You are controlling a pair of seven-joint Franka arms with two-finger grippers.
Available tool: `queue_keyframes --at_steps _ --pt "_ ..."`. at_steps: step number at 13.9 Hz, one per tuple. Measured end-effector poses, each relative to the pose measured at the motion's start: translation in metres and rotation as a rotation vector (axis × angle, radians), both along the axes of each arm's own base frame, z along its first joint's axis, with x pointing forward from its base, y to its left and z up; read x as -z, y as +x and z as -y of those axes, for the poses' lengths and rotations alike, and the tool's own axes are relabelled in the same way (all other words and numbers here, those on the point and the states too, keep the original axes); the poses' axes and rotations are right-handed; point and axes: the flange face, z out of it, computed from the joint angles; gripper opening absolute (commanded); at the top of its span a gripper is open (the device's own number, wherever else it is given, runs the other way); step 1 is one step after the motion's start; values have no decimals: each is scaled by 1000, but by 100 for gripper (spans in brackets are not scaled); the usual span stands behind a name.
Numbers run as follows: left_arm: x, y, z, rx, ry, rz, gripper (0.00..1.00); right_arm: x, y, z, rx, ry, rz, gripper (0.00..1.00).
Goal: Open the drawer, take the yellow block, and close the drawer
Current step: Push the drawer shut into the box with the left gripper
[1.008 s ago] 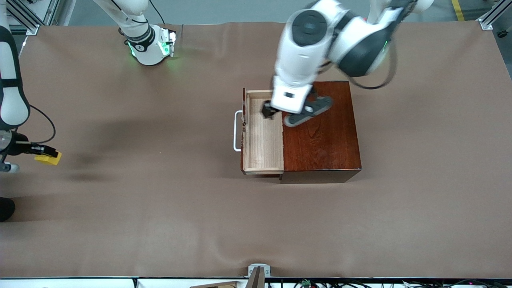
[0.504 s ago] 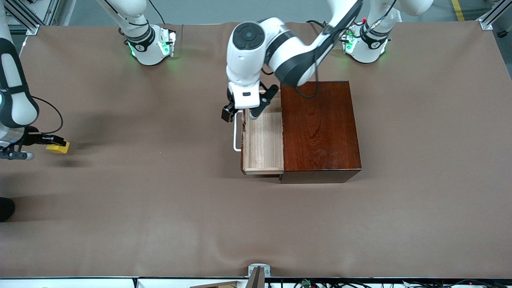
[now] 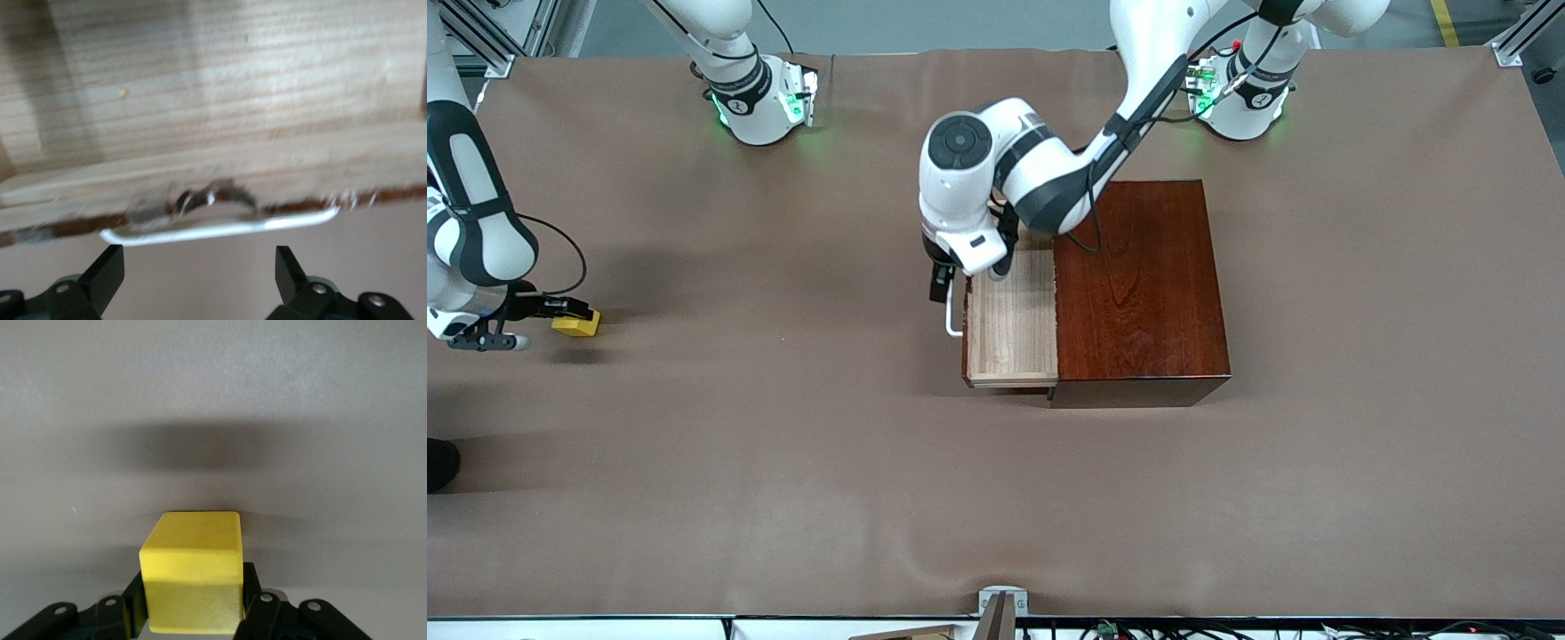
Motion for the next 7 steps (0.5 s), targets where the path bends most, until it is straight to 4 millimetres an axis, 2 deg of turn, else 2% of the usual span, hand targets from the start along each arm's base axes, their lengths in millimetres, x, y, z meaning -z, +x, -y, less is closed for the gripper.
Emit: queue_keyframes --at_steps 4,7 --pt "1 10 -7 -84 12 5 100 -8 -35 24 -74 -6 45 0" --pt "1 14 -10 -151 23 10 100 -7 -40 21 -84 -1 46 0"
